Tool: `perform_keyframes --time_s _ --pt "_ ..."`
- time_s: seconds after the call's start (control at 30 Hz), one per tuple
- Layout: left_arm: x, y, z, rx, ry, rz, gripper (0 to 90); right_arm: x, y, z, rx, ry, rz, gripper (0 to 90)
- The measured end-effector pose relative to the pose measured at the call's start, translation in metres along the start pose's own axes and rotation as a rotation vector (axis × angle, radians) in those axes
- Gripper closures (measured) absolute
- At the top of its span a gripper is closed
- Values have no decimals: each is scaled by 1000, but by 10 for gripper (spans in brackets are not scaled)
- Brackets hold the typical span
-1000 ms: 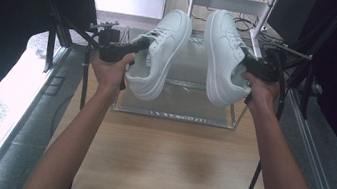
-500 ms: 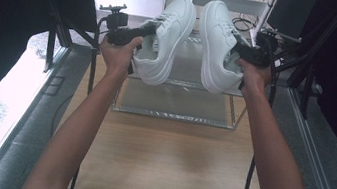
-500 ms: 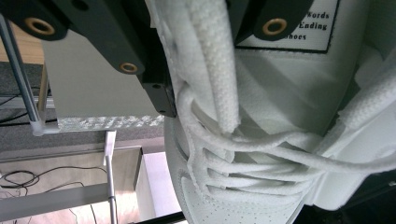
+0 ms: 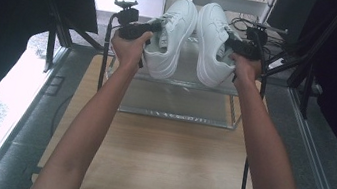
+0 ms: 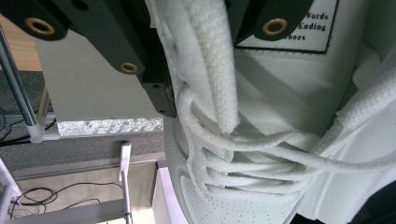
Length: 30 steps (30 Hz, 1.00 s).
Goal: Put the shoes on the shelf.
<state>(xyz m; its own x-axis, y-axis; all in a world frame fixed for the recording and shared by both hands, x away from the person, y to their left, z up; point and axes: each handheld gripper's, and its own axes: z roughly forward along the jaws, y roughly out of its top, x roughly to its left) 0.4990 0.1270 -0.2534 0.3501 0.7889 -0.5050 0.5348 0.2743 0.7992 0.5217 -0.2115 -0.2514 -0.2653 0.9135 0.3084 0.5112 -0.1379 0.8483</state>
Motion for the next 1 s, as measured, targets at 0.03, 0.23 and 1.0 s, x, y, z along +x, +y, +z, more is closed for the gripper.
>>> perform_keyframes --time_s 0.03,0.23,1.0 --pt "2 -2 4 15 13 -17 827 0 -2 4 6 -17 -5 867" --pt "4 -14 18 37 81 -31 819 2 -9 18 43 -66 -13 858" --pt "4 -20 48 61 38 -33 567 22 -15 42 95 -109 -111 543"
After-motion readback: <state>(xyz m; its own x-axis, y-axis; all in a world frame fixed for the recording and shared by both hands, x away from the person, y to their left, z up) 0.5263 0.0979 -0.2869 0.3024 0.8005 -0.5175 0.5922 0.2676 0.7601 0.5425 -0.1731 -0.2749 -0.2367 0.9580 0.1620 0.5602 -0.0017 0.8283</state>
